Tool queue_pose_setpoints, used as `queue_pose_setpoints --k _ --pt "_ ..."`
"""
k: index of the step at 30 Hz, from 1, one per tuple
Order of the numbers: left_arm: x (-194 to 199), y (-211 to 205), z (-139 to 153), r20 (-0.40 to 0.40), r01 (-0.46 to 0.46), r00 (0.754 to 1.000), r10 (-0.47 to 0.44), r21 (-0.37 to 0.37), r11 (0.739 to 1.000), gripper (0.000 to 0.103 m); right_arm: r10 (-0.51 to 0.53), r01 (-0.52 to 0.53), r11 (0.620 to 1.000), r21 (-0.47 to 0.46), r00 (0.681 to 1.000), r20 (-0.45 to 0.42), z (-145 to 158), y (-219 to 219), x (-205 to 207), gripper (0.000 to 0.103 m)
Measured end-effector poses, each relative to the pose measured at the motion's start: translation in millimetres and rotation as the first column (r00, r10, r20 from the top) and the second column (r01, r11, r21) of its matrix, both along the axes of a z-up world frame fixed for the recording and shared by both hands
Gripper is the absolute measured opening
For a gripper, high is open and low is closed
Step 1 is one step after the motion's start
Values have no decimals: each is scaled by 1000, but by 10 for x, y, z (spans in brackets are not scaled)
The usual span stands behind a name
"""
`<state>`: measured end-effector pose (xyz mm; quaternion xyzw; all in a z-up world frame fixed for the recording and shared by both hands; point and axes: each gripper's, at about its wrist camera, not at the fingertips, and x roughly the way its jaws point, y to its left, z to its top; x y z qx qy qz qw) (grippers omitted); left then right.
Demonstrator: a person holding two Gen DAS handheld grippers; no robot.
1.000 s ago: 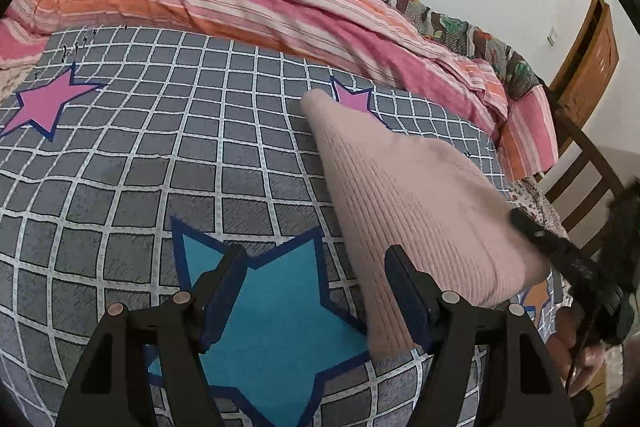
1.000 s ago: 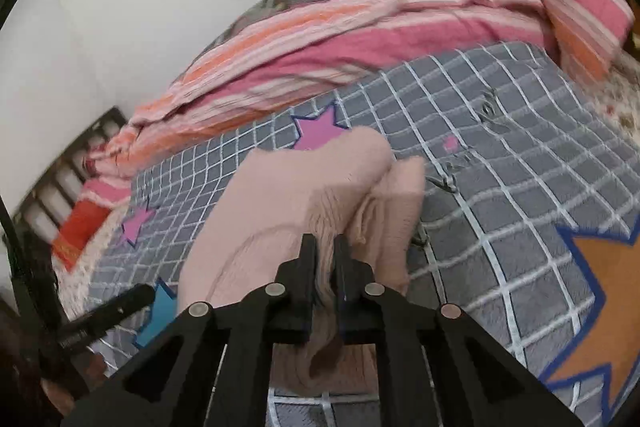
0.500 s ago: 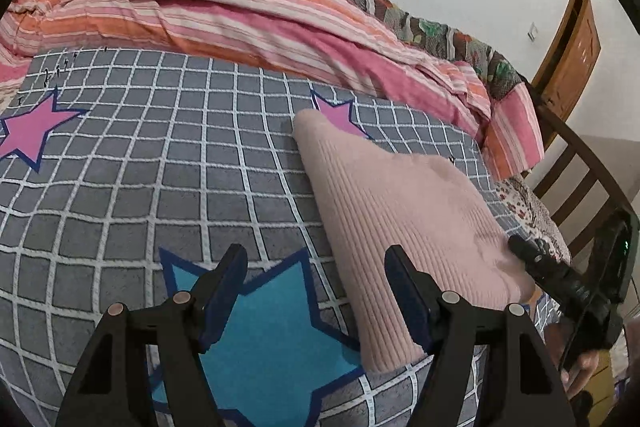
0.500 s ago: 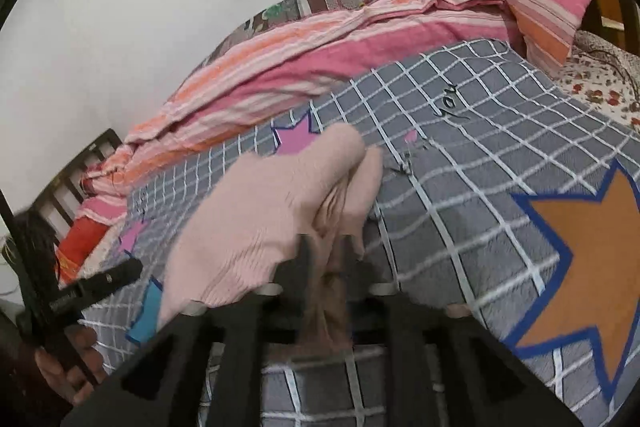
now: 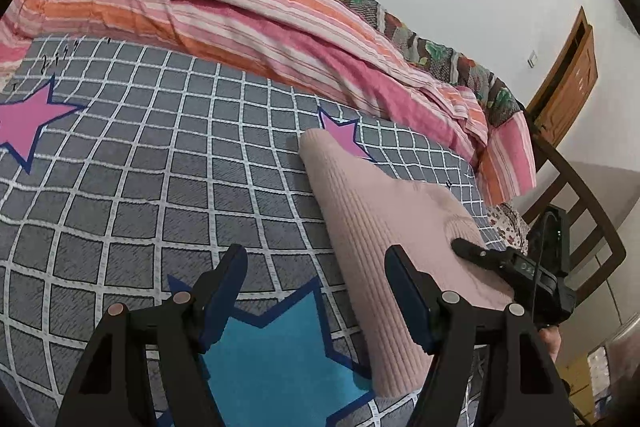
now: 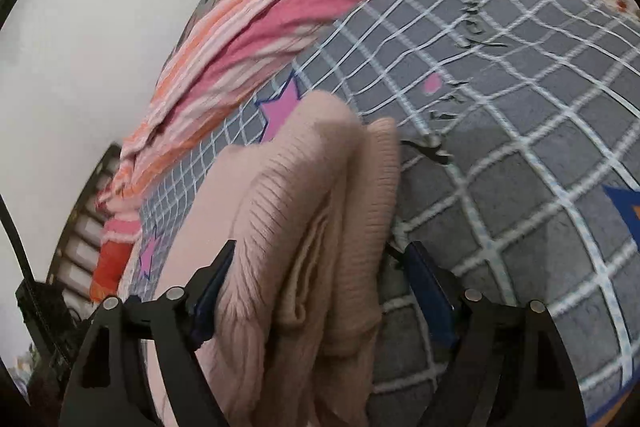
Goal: Fold small clothes
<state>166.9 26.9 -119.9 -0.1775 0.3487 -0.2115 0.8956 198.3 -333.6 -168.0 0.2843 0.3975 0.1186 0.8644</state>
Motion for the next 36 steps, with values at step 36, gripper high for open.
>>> queue_pose_setpoints --k 36 --pt "-120 276 -205 -7 42 999 -41 176 983 69 -1 1 1000 -4 1000 9 129 656 478 42"
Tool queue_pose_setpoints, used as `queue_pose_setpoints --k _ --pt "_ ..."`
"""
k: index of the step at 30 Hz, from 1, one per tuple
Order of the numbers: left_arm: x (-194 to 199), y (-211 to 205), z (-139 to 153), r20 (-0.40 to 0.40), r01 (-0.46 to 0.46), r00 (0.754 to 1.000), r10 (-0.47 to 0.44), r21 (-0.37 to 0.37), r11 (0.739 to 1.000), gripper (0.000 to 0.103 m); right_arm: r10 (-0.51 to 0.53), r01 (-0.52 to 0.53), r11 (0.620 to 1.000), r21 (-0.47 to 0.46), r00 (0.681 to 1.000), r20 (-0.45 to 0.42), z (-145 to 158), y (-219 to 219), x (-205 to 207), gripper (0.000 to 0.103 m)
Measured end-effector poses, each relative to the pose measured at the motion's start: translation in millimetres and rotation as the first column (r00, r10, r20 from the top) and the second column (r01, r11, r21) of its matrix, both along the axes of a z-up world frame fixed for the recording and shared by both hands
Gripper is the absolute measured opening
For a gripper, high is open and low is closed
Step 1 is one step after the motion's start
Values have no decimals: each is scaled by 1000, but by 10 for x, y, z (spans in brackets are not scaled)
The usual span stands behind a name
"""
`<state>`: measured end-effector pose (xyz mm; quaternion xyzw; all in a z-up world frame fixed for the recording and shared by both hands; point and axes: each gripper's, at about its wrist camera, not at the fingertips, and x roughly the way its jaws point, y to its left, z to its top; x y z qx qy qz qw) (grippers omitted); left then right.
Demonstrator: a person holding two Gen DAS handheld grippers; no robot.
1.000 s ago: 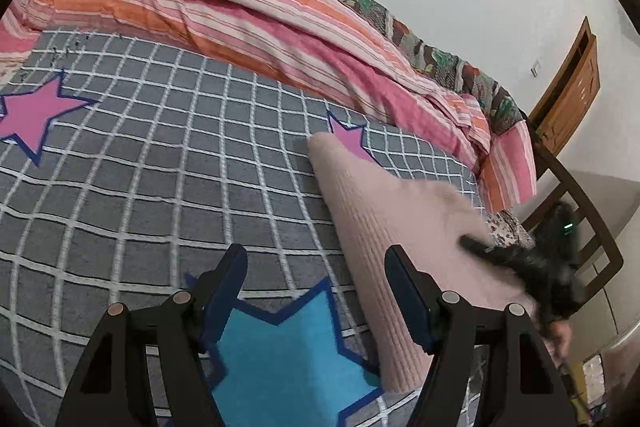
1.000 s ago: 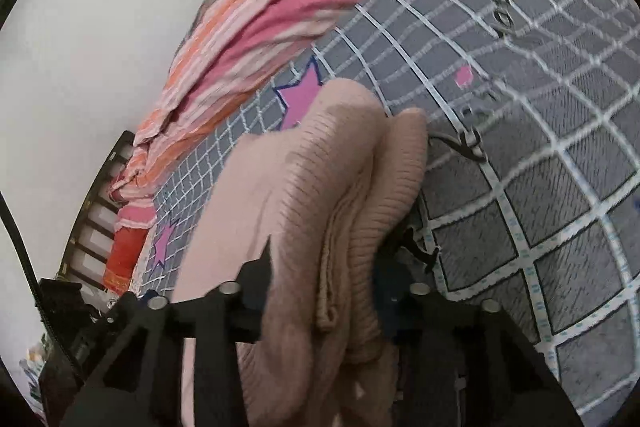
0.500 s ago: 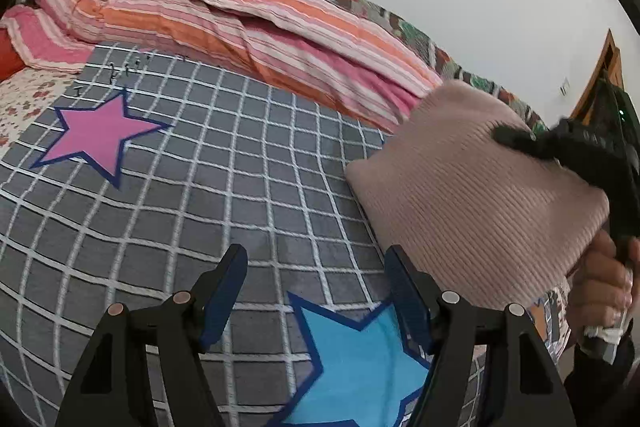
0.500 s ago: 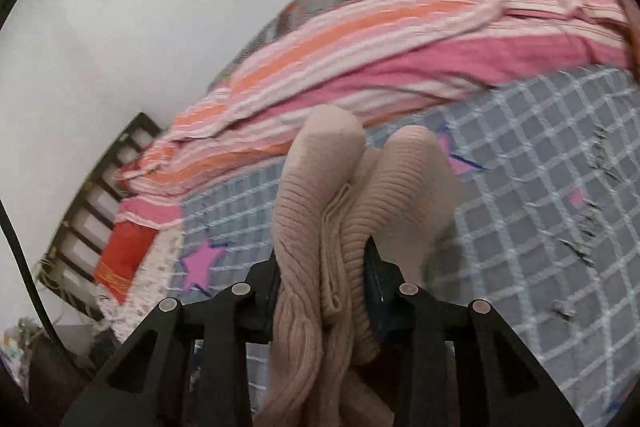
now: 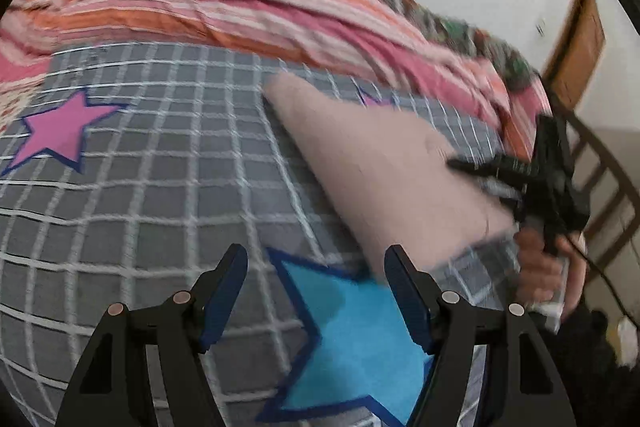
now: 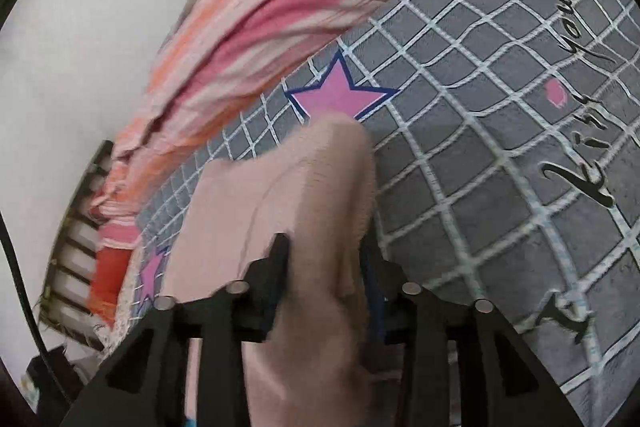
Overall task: Fold small clothes
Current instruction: 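Grasp the sweater with the left gripper while the right gripper holds its fold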
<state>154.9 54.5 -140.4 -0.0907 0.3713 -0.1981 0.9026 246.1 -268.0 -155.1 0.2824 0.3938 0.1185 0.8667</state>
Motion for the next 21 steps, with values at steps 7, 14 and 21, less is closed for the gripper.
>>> queue_pose_setpoints --k 7,14,21 --pt "-120 -449 -103 9 72 997 -73 110 991 60 102 -92 990 -106 990 94 324 88 -377 42" --pt "31 -549 -90 -3 40 999 -40 72 997 15 152 -140 977 -160 986 68 255 260 -433 31" --pt "54 -236 -51 33 -11 999 11 13 1000 11 164 -144 981 -131 975 153 289 255 -584 5"
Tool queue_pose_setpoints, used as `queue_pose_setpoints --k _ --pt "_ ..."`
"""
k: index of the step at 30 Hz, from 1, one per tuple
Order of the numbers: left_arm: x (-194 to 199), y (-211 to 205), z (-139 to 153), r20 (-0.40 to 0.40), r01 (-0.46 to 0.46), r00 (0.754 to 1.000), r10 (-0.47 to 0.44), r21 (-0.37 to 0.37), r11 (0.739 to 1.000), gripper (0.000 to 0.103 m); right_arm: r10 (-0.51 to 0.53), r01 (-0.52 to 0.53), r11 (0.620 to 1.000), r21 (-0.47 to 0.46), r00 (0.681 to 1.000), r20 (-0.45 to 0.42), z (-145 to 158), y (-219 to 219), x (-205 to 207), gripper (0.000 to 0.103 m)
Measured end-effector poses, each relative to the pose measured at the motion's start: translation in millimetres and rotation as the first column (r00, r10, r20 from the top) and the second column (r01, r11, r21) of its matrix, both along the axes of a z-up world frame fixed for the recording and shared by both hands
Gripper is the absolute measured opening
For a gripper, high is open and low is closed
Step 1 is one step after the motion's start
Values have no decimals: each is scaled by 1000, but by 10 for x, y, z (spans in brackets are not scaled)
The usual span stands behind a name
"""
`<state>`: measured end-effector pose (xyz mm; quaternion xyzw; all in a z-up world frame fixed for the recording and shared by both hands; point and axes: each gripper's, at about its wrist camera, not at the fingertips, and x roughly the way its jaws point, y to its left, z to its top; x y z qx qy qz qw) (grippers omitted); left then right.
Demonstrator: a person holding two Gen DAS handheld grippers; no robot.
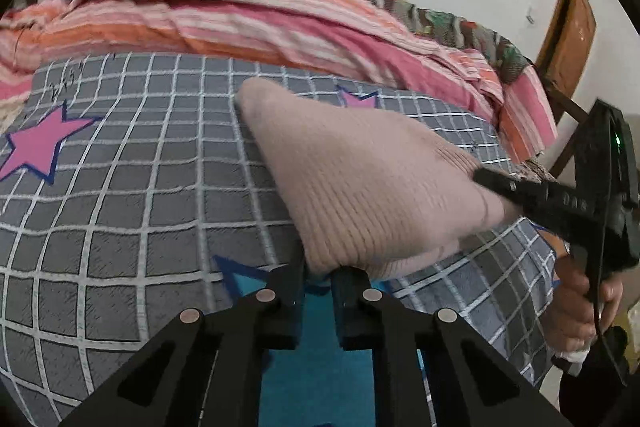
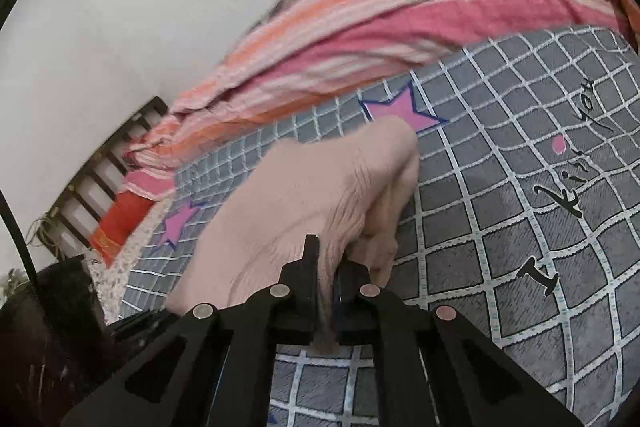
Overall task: Fold small clothes
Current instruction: 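Grasp the sweater with the left gripper while the right gripper holds its fold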
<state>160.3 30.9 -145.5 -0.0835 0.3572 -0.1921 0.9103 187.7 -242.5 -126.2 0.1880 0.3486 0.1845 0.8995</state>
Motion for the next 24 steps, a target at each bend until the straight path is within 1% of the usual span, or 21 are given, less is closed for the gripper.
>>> queue_pose_setpoints --k 3,5,6,7,8,10,12,15,17,18,19,20,21,22,23,24 --pt "12 -20 -124 -26 -1 1000 2 14 1000 12 -8 3 997 -78 998 -61 -186 105 36 5" --pt "-22 -23 -117 -26 2 1000 -2 3 1000 15 -9 3 996 -87 998 -66 -207 119 27 6" --pt "-42 -10 -105 -28 4 1000 -4 1 1000 16 -9 4 997 -83 998 -63 -180 110 21 9" --pt "-67 11 -86 -27 9 1000 -9 -1 1000 17 -16 12 997 -75 999 -51 -132 94 16 15" --pt "-95 29 -77 -25 6 1000 -6 4 1000 24 -18 15 997 -74 999 -35 -89 92 15 20" --pt "-149 92 -47 -13 -13 1000 13 20 1000 34 -26 27 995 -97 1000 13 5 106 53 41" --pt "-201 180 -23 -4 -14 1000 14 10 1000 37 -39 42 994 -102 999 34 46 121 154 45" --pt "-226 299 39 8 -37 999 37 2 999 39 -81 79 992 -97 997 -17 -15 127 476 45" --pt "-196 372 91 11 -55 998 55 -9 998 48 -97 90 992 -91 993 -67 -94 119 666 42" --pt "-178 395 111 11 -65 998 65 -13 998 50 -83 76 993 -89 993 -81 -122 137 714 29" --pt "-139 418 143 10 -81 997 81 -15 997 50 -62 56 993 -101 996 -59 -107 159 729 19" --pt "-110 418 162 9 -86 996 86 -13 996 50 -40 39 993 -112 999 -9 -55 168 688 16" --pt "-71 415 185 8 -89 996 90 -13 996 50 -22 26 994 -106 999 45 0 147 626 15" --pt "-24 404 209 9 -88 996 88 -17 996 50 -23 29 995 -91 997 67 15 103 581 15" --pt "38 383 227 9 -83 996 83 -28 996 52 -42 47 994 -97 998 51 -17 84 587 15" --pt "118 338 245 5 -78 997 78 -31 997 53 -64 66 990 -124 998 18 -89 80 616 15"
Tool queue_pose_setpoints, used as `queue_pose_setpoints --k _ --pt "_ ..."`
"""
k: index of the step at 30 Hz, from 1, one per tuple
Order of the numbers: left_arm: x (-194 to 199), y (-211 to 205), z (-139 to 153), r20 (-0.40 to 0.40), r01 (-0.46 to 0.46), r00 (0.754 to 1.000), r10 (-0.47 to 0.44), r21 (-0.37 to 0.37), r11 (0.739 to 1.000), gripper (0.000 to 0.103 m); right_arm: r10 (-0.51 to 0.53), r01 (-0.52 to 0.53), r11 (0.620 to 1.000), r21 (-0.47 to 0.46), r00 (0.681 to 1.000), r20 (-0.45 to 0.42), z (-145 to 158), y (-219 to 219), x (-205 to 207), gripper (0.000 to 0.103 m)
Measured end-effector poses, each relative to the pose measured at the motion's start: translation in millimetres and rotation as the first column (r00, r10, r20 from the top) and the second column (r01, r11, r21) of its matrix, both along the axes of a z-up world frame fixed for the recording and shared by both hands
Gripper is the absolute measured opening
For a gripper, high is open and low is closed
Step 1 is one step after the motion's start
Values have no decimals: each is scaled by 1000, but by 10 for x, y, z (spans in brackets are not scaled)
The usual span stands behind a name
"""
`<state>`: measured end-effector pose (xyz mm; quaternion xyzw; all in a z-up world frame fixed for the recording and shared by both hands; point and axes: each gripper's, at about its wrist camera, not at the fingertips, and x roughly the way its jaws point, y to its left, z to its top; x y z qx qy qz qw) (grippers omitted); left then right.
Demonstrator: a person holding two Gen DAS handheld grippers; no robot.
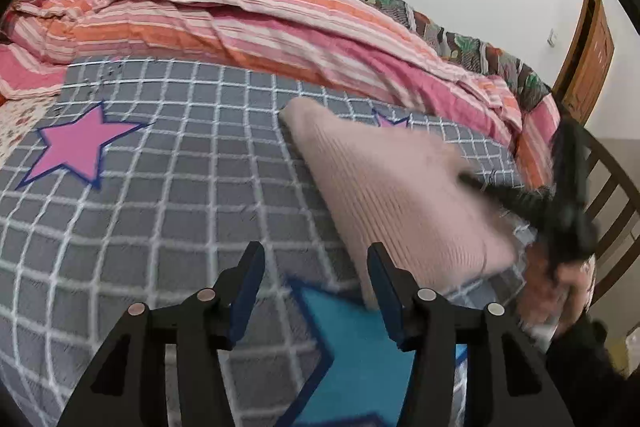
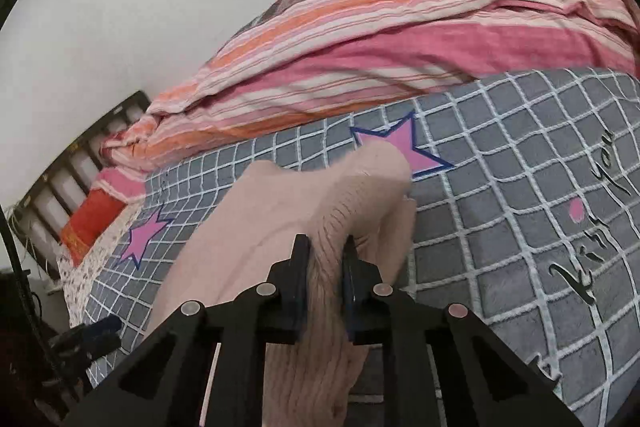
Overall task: Fold small clothes
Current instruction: 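Grasp the sweater with the left gripper while the right gripper holds its fold, then open both grippers and press the folded sweater down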
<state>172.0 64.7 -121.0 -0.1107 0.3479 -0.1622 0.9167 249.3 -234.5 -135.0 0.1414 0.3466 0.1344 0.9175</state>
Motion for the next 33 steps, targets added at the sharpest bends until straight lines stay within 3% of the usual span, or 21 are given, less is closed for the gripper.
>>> queue_pose_setpoints --k 2,5,10,14,19,23,30,33 --pt "195 -124 43 -12 -7 1000 8 28 1000 53 -25 23 998 -62 999 -37 -133 36 36 15" --pt "441 -211 69 -33 -14 999 14 14 1000 53 -14 12 996 -94 1000 -26 3 74 -2 17" --pt "921 -248 47 -46 -49 998 49 -15 999 53 -8 21 985 -170 997 73 272 153 -32 20" --pt "1361 -342 -10 -47 -59 997 61 43 997 52 -10 27 984 -177 995 100 325 110 147 20" --pt "1834 -468 -247 -76 -81 993 91 129 988 51 0 -3 970 -242 1000 -13 18 112 502 20" --pt "1914 -541 -330 -63 -109 990 123 193 975 50 -1 -10 983 -186 998 -62 -115 4 595 20" --pt "1771 -628 -138 -43 -18 999 25 164 986 49 31 -34 977 -208 999 -20 -18 105 667 28" --pt "1773 -748 -138 -5 -25 1000 27 244 970 49 9 -17 979 -202 999 -41 -143 67 730 28"
